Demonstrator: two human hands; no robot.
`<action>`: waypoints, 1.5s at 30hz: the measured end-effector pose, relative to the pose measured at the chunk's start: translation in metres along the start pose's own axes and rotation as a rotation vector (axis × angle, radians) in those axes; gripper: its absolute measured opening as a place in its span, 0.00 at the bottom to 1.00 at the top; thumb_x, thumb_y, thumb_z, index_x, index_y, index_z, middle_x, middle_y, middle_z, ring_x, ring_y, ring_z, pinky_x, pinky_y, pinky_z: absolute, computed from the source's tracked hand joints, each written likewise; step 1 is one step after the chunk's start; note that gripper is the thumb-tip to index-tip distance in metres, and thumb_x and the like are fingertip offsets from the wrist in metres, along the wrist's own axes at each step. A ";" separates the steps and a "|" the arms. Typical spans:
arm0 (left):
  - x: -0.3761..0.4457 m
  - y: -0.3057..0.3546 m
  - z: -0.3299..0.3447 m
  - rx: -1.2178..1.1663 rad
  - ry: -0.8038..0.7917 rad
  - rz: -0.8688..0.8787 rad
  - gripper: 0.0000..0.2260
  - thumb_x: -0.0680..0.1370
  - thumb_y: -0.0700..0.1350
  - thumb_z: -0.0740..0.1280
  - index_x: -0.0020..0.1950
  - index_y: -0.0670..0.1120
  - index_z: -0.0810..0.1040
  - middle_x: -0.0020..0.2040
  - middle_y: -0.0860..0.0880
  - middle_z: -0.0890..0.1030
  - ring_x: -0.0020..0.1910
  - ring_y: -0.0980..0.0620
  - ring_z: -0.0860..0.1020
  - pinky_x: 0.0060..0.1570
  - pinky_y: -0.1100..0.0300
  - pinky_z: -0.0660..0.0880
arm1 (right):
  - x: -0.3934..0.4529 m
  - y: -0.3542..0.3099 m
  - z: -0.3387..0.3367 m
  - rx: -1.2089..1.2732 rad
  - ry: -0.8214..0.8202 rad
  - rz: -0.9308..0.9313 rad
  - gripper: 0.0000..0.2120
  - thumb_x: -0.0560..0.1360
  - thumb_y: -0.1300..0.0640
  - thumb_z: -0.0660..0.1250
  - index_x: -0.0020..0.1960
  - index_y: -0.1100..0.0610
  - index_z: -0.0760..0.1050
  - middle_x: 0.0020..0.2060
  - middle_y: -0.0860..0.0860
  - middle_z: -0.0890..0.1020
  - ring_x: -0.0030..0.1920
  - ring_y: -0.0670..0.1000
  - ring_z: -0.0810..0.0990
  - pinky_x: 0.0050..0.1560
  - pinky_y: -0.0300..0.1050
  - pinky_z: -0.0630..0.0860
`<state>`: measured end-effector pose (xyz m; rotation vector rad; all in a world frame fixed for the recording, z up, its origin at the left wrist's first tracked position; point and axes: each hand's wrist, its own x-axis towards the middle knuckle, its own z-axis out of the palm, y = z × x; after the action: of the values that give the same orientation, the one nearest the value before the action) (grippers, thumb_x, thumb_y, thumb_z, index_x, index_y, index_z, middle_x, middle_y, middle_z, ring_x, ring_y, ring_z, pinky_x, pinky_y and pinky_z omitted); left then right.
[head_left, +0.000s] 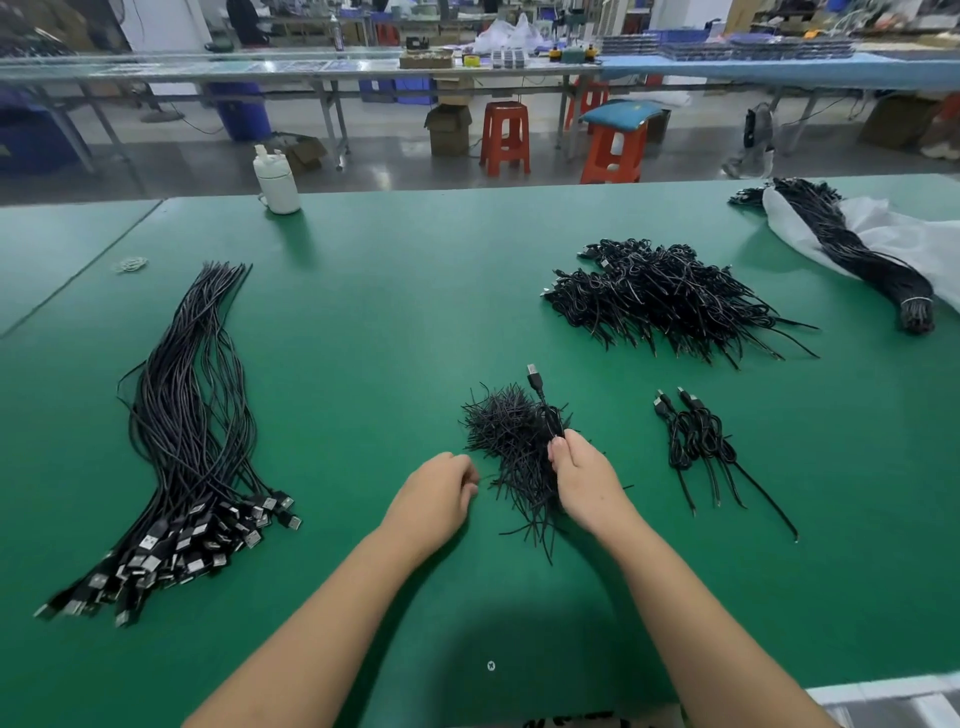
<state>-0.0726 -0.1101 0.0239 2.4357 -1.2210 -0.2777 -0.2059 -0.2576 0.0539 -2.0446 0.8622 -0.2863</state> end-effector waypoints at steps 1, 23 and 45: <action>-0.001 -0.002 -0.005 -0.035 0.030 -0.014 0.04 0.80 0.44 0.64 0.51 0.49 0.79 0.47 0.53 0.77 0.47 0.53 0.76 0.50 0.59 0.73 | -0.002 -0.001 0.000 0.032 -0.004 -0.020 0.16 0.85 0.51 0.50 0.42 0.57 0.65 0.37 0.50 0.72 0.39 0.50 0.70 0.42 0.48 0.67; -0.007 0.038 -0.038 -0.397 0.263 -0.170 0.08 0.76 0.41 0.68 0.40 0.54 0.78 0.33 0.55 0.73 0.32 0.60 0.70 0.34 0.72 0.65 | -0.019 -0.025 0.023 0.110 -0.296 -0.182 0.13 0.85 0.52 0.51 0.43 0.51 0.67 0.31 0.51 0.71 0.30 0.49 0.74 0.38 0.47 0.75; -0.012 0.041 -0.051 -0.047 0.333 0.380 0.08 0.77 0.43 0.60 0.47 0.46 0.79 0.43 0.51 0.81 0.44 0.48 0.78 0.46 0.51 0.75 | -0.011 -0.027 0.006 0.533 -0.482 0.085 0.13 0.83 0.54 0.54 0.45 0.55 0.72 0.28 0.47 0.64 0.27 0.47 0.57 0.25 0.39 0.56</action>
<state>-0.0915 -0.1094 0.0875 2.0473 -1.4605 0.1980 -0.1986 -0.2364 0.0729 -1.4823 0.5001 0.0306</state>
